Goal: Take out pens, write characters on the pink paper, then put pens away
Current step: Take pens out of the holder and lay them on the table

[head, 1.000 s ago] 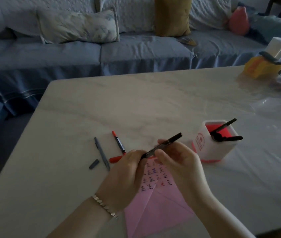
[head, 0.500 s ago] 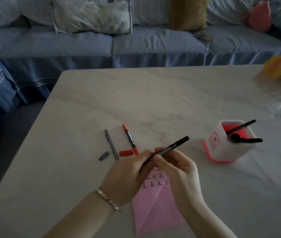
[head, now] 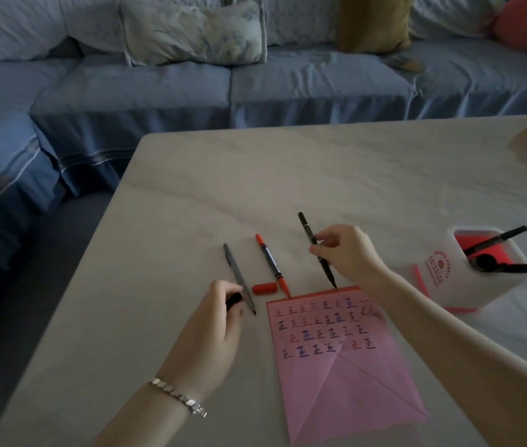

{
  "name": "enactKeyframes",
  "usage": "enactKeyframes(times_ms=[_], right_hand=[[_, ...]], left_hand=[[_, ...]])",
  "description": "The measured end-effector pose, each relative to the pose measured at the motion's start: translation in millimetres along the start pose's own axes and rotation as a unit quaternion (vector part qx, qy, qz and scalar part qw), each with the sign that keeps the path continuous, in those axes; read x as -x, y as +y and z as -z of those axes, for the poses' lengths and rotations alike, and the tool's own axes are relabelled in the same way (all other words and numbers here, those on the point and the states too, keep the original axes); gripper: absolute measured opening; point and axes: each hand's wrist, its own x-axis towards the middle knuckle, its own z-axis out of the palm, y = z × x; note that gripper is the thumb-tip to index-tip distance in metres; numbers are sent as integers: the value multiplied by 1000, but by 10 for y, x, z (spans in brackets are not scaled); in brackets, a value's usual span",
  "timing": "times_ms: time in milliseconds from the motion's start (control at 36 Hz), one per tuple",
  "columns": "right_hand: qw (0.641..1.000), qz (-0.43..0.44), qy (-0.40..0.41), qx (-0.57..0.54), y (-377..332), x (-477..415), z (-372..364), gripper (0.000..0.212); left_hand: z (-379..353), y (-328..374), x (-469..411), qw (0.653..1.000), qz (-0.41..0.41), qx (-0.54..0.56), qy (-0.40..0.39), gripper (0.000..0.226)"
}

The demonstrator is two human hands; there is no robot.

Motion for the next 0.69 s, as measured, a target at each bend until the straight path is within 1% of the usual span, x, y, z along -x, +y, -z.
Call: enactKeyframes(times_ms=[28,83,194,250,306,361,417,472,528,611,694], right_hand=[[1000,5,4,18,18,-38,-70,29],[999,7,10,47,63,-90,-195,25],[993,16,24,116,189,-75,-305,19],[992,24,36,116,250,-28,-279,22],[995,25,31,87,250,27,-278,28],[998,15,30,54,229,125,-241,30],[998,13,38,42,232,266,-133,25],[998,17,33,43,239,452,42,21],[997,36,35,64,261,648,243,20],[986,83,87,118,304,891,586,16],[953,144,191,184,332,1029,978,12]], left_hand=[[3,-35,6,1000,-16,-8,15,29],[14,-77,-4,998,-45,-30,40,23],[-10,-94,-103,996,-42,-41,64,20],[-94,-32,-205,997,-29,-29,61,20],[-160,27,-340,997,-33,-38,62,15],[-256,94,-507,994,-63,-80,48,11],[-384,152,-680,988,-102,-118,20,9],[-529,190,-826,978,-133,-160,-17,9],[-660,205,-932,966,-137,-211,-56,11],[-786,179,-1011,955,-120,-254,-92,12],[-827,142,-996,951,-131,-265,-94,10]])
